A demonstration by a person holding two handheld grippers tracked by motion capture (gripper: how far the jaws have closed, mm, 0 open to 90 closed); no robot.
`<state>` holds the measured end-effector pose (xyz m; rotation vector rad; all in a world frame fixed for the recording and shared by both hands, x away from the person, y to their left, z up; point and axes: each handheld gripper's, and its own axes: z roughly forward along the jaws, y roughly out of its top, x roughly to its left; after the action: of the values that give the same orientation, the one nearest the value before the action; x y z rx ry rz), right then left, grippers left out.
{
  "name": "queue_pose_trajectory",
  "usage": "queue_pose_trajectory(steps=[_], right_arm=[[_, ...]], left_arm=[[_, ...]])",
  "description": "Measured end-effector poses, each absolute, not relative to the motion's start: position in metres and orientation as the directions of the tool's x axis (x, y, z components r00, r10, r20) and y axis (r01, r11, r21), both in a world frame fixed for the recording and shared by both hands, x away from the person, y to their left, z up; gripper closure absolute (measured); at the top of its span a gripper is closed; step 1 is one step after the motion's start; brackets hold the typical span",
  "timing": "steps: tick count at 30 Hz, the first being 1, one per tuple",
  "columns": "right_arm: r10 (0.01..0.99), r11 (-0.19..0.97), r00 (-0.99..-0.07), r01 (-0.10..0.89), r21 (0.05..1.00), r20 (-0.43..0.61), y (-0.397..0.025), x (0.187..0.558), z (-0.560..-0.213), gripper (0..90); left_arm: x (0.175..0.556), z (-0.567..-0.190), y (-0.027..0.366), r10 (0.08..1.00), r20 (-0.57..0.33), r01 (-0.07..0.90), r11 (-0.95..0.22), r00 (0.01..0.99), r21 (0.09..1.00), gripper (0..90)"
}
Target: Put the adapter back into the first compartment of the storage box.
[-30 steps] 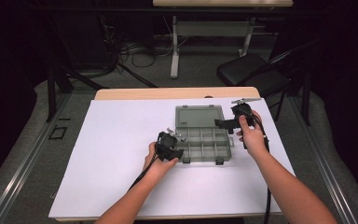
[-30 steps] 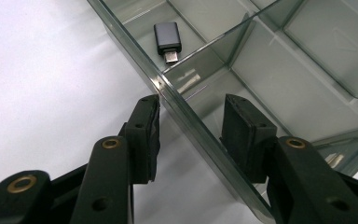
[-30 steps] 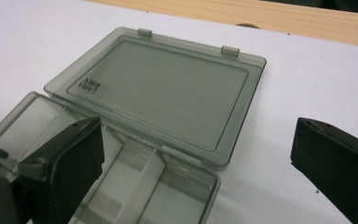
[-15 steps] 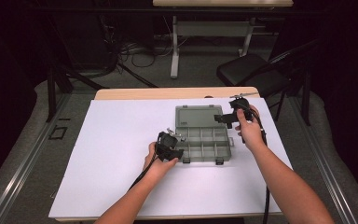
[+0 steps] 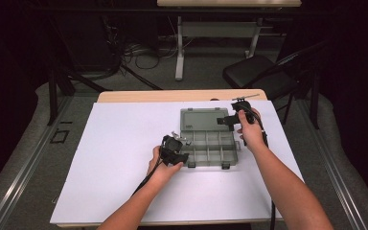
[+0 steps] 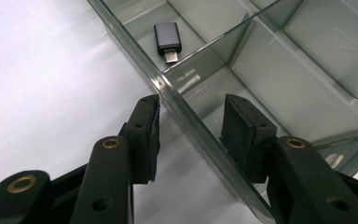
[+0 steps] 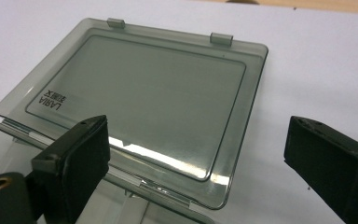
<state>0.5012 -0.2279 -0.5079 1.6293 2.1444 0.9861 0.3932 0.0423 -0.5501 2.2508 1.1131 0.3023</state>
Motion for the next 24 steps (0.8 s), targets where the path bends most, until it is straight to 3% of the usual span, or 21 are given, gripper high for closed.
queue_pose_trajectory(steps=[13, 24], right_arm=[[0.927, 0.222, -0.350, 0.805, 0.551, 0.137, -0.212, 0.518, -0.509, 8.1], [0.929, 0.160, -0.298, 0.857, 0.489, 0.218, -0.214, 0.529, -0.522, 8.3]], left_arm=[[0.393, -0.550, 0.042, 0.781, -0.060, 0.643, -0.464, 0.621, 0.609, 56.5], [0.393, -0.550, 0.042, 0.783, -0.058, 0.643, -0.464, 0.620, 0.610, 56.5]])
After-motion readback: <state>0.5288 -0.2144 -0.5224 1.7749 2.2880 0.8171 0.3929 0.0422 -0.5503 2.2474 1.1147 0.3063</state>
